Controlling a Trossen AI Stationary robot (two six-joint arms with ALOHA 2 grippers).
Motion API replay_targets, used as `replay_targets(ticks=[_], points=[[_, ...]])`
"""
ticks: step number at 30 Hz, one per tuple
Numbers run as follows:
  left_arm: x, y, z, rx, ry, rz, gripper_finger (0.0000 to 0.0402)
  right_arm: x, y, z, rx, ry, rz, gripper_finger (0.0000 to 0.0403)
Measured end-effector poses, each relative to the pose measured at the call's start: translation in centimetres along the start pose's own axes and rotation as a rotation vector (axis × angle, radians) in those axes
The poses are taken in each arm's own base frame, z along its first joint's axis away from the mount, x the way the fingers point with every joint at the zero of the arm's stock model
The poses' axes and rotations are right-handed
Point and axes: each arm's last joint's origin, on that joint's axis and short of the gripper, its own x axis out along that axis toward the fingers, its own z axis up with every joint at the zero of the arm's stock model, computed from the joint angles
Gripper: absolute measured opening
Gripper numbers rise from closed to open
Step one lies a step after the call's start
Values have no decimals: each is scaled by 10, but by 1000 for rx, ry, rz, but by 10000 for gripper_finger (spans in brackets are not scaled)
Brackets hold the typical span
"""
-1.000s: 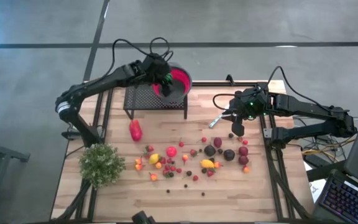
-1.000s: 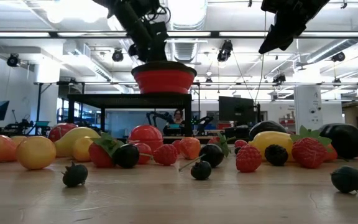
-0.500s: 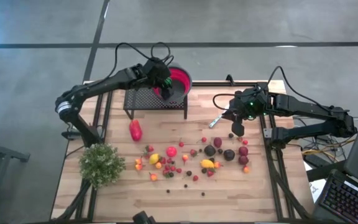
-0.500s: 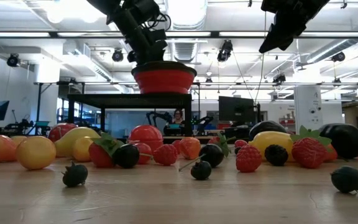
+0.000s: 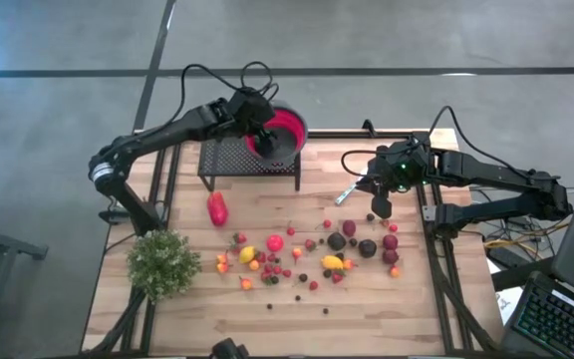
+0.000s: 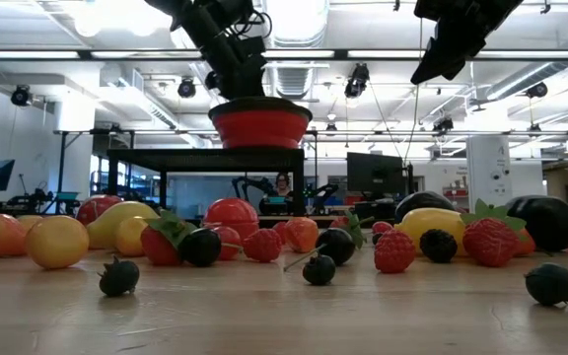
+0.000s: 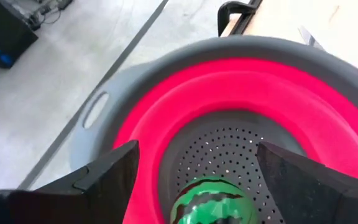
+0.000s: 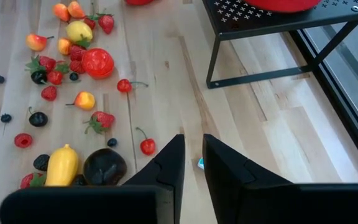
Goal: Pick & Place Fruit
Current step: Put the red tomato into the red gray strainer bowl on the shelf
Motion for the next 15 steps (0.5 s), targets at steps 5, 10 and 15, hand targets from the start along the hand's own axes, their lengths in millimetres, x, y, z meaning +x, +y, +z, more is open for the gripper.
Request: replay_targets(ticks=[5, 10, 15], points=[[-16, 1, 14, 52, -11, -9, 328, 0, 0, 0, 0, 0, 0, 74], [-41, -5, 20, 75, -16, -46, 328, 0, 0, 0, 5, 0, 0, 86], [-67, -22, 16, 79, -5, -108, 328, 0, 0, 0, 4, 1, 0, 93]])
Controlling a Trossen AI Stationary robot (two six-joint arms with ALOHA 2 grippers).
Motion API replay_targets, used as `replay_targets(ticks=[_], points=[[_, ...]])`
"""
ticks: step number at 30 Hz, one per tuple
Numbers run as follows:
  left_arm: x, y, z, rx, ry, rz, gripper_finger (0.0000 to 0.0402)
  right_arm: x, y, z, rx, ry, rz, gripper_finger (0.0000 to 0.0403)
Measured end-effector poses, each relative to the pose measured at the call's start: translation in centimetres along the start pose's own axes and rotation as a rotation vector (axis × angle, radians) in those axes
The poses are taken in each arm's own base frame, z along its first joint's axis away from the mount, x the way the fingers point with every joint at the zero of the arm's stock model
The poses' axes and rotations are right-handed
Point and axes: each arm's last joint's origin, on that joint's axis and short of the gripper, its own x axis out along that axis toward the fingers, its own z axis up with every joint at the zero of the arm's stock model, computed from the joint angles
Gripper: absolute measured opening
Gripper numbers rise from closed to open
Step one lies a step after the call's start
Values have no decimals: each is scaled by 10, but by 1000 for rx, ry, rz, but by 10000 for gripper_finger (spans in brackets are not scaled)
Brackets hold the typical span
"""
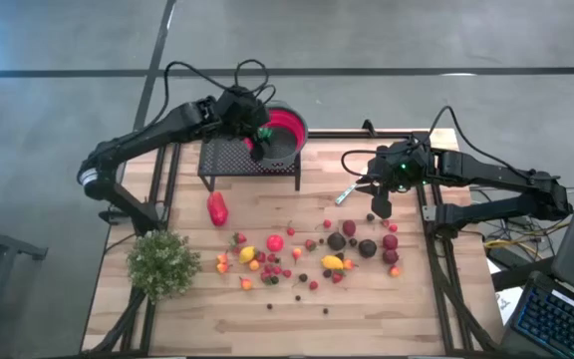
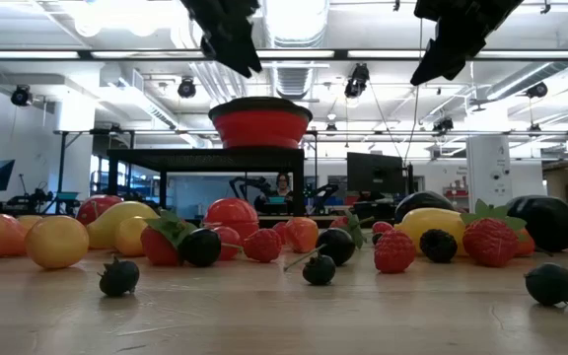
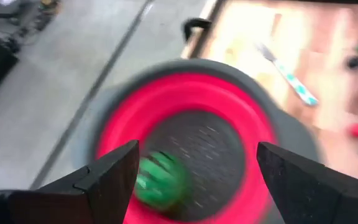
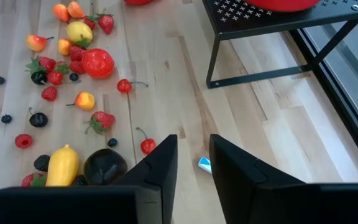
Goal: Pick & Place Fruit
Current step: Put the red tomato into the red gray strainer bowl on the shelf
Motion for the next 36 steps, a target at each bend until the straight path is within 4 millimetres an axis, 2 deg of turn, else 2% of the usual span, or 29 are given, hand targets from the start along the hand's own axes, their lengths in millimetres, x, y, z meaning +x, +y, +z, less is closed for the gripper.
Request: replay_targets(ticks=[10, 21, 29, 36], points=[[-37, -60, -3, 57, -37, -165, 328, 0, 0, 5, -41, -53, -1, 60], [-59, -119, -15, 120, -13, -328, 328, 0, 0, 6, -60, -61, 0, 33], [-55, -158, -37, 180, 8, -418, 328, 0, 0, 6, -71, -63, -1, 47], [-30, -176, -60, 180, 5, -432, 328, 0, 0, 6, -71, -63, -1, 63]])
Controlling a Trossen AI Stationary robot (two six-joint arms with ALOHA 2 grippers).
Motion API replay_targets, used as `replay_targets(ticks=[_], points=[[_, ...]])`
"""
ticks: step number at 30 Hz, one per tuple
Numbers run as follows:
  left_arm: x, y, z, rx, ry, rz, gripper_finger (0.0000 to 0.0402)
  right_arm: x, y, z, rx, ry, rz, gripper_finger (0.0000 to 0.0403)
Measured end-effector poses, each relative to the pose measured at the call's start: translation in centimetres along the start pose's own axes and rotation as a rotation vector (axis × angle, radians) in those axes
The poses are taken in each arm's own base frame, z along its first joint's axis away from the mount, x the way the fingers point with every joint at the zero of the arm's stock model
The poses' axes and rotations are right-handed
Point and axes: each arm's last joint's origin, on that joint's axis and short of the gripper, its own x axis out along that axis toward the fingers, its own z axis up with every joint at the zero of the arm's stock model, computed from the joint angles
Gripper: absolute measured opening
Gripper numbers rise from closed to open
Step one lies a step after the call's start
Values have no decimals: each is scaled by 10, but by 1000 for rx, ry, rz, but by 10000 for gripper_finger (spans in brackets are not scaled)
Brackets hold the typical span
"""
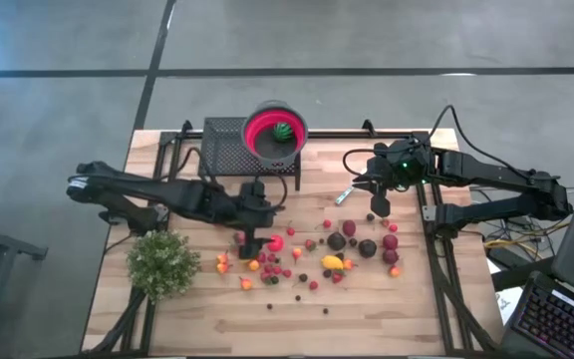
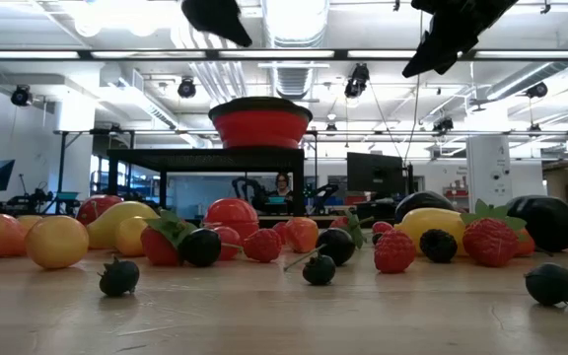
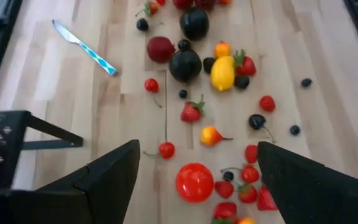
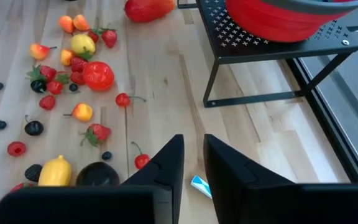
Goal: Pick & Place Fruit
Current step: Put the red tomato into the red gray strainer bowl on the shelf
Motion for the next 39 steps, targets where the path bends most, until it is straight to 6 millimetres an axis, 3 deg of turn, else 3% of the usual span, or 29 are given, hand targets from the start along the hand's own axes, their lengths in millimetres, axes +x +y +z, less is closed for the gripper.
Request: replay_targets(ticks=[11, 23, 33, 39], points=[[52, -7, -46, -38, -95, -31, 328, 0, 0, 0, 4, 0, 0, 82], [73, -8, -86, -26, -43, 7, 328, 0, 0, 0, 12, 0, -2, 62], [105, -11, -105, -23, -31, 42, 328, 0, 0, 1, 11, -14, -3, 34], [124, -15, -108, -8, 18, 30, 328, 0, 0, 1, 11, -14, -2, 40]])
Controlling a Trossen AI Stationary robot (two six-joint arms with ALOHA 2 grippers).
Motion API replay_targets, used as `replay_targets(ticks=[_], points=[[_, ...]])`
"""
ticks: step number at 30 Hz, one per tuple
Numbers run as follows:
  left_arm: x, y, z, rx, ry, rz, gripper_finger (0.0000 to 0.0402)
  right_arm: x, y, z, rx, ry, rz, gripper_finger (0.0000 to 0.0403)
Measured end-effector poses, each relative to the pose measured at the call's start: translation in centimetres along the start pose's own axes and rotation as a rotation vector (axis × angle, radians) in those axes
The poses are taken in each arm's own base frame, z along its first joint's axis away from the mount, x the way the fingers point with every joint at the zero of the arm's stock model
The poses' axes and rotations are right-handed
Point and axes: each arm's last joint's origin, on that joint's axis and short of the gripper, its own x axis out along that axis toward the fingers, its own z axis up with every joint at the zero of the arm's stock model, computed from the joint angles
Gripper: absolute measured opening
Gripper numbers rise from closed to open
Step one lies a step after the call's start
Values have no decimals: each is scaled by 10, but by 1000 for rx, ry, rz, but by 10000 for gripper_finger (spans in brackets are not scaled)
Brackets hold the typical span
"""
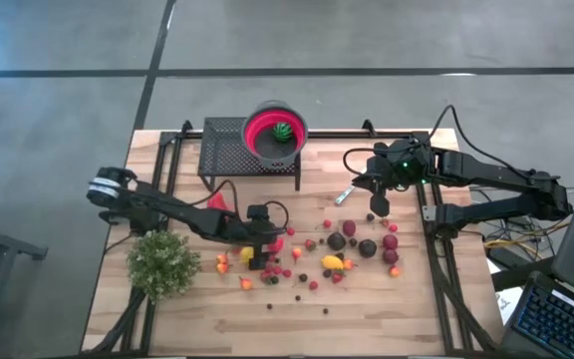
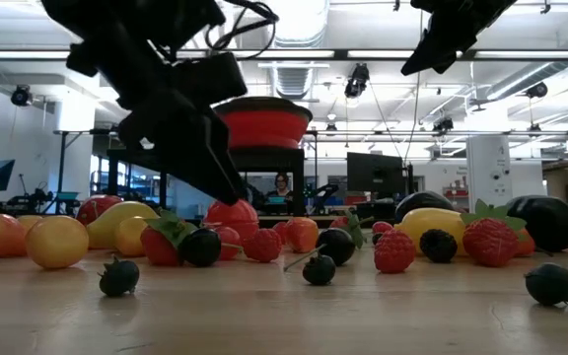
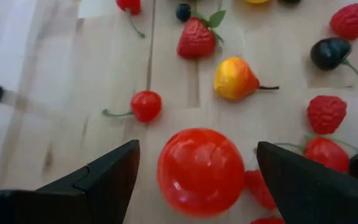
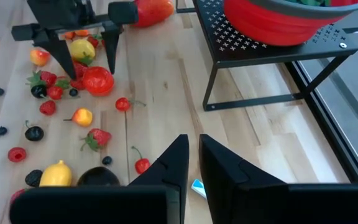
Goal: Pick & Place Fruit
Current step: Put the red tomato into the red gray strainer bowl on the shelf
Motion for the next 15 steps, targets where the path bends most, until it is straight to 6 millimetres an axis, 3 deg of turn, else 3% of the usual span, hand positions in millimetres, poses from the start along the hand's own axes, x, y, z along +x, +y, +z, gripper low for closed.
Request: replay_targets(ticks=[15], points=[[23, -3, -11, 7, 65, 1, 328, 0, 0, 0, 16, -2, 0, 79]])
